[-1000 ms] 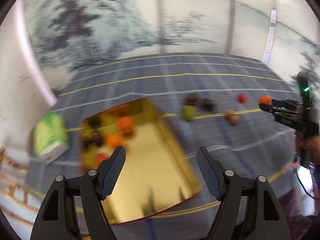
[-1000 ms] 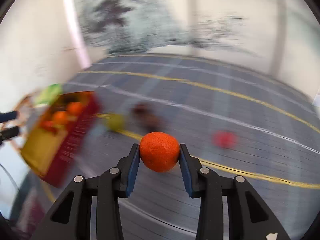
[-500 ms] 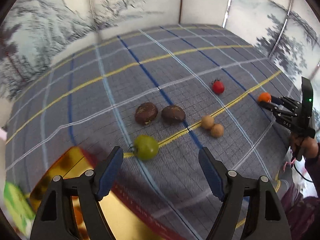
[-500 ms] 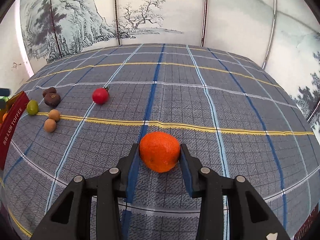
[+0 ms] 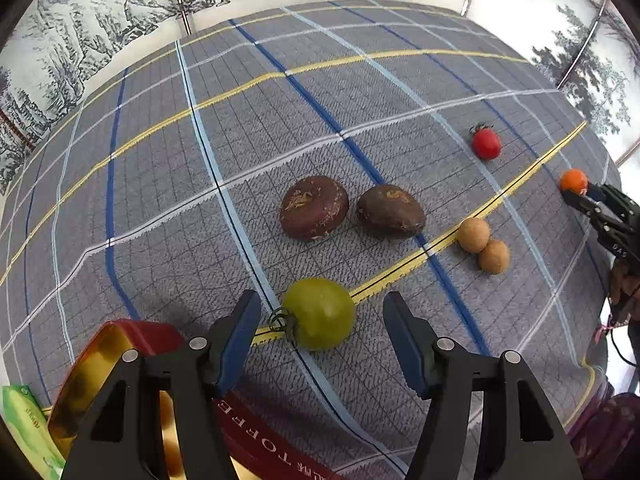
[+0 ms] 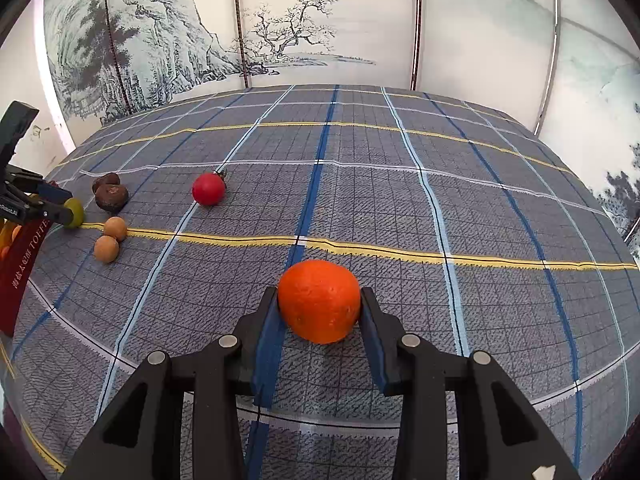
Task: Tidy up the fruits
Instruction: 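Grasp the second dark brown fruit with the left gripper while the right gripper holds the tangerine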
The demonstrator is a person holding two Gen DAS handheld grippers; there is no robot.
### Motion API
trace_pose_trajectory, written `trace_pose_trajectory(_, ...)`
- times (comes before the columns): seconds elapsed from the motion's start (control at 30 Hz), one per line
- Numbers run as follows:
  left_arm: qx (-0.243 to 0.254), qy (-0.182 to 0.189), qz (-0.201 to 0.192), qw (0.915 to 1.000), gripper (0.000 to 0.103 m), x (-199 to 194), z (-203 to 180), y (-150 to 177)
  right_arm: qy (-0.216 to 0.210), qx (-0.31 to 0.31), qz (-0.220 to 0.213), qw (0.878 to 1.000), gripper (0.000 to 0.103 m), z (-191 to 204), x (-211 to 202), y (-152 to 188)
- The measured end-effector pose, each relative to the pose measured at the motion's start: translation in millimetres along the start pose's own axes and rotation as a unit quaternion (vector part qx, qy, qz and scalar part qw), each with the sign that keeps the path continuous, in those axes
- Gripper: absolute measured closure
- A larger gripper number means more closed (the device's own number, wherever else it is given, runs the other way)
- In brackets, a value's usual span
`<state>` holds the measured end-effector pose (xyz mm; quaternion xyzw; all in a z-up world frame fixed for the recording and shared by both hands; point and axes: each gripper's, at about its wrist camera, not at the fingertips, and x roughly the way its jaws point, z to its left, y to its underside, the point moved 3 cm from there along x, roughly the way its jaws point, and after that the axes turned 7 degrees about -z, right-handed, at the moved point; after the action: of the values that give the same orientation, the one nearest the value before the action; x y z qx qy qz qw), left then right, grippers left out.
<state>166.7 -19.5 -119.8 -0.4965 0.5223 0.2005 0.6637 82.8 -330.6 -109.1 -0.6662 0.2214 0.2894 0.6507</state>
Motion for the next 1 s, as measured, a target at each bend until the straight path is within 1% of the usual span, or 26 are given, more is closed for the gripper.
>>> trace_pose_trajectory(0.03,0.001,-0.007,0.003,1.0000,0.040,1,0,0,0.000,-0.001,0.001,1.000,0.067,1,0,0)
trace_pose_trajectory(0.1,-0.001,-0.004,-0.006,1.0000,0.041,-4,-1,-3,-0.002,-0.003,0.004,1.000,0.067,1,1,0)
trace_pose_trajectory(0.17,-0.006,0.015,-0.032,0.9994,0.041,-19,-6,-10,-0.002,-0.004,0.004,1.000,0.067,2,1,0)
trace_pose_trajectory(0.23,-0.012,0.055,-0.049,0.9972,0.041,-29,-16,-19,-0.003,-0.004,0.006,1.000,0.067,2,1,0)
trace_pose_trajectory(0.27,-0.010,0.075,-0.048,0.9960,0.041,-30,-24,-24,-0.004,-0.004,0.008,1.000,0.067,2,2,0)
trace_pose_trajectory(0.33,-0.010,0.079,-0.033,0.9963,0.041,-21,-34,-31,-0.005,-0.006,0.011,1.000,0.067,4,3,0)
trace_pose_trajectory(0.37,-0.018,0.082,-0.023,0.9962,0.041,-14,-36,-35,-0.006,-0.007,0.011,1.000,0.067,4,3,1)
trace_pose_trajectory(0.4,-0.031,0.087,-0.015,0.9956,0.041,-7,-37,-38,-0.006,-0.007,0.011,1.000,0.067,4,2,1)
trace_pose_trajectory(0.47,-0.074,0.101,-0.001,0.9921,0.041,5,-34,-42,-0.008,-0.004,0.011,1.000,0.067,4,3,1)
trace_pose_trajectory(0.5,-0.094,0.103,0.002,0.9903,0.041,10,-32,-44,-0.010,-0.003,0.011,1.000,0.067,3,3,1)
trace_pose_trajectory(0.53,-0.103,0.097,0.003,0.9900,0.041,13,-31,-46,-0.011,-0.001,0.011,1.000,0.067,3,3,1)
trace_pose_trajectory(0.63,-0.114,0.076,0.005,0.9906,0.041,21,-29,-49,-0.017,0.001,0.011,1.000,0.067,4,3,1)
trace_pose_trajectory(0.73,-0.124,0.080,0.013,0.9890,0.043,31,-29,-50,-0.021,-0.001,0.011,1.000,0.067,4,4,1)
trace_pose_trajectory(0.8,-0.126,0.070,0.018,0.9895,0.050,37,-30,-50,-0.023,-0.001,0.010,1.000,0.067,4,4,1)
trace_pose_trajectory(0.87,-0.128,0.068,0.009,0.9894,0.066,39,-30,-51,-0.026,0.003,0.011,1.000,0.067,3,5,1)
trace_pose_trajectory(0.93,-0.142,0.080,0.008,0.9865,0.066,41,-30,-52,-0.030,0.007,0.011,0.999,0.067,2,5,1)
trace_pose_trajectory(1.0,-0.148,0.074,-0.007,0.9862,0.066,38,-34,-51,-0.031,0.008,0.011,0.999,0.067,2,5,1)
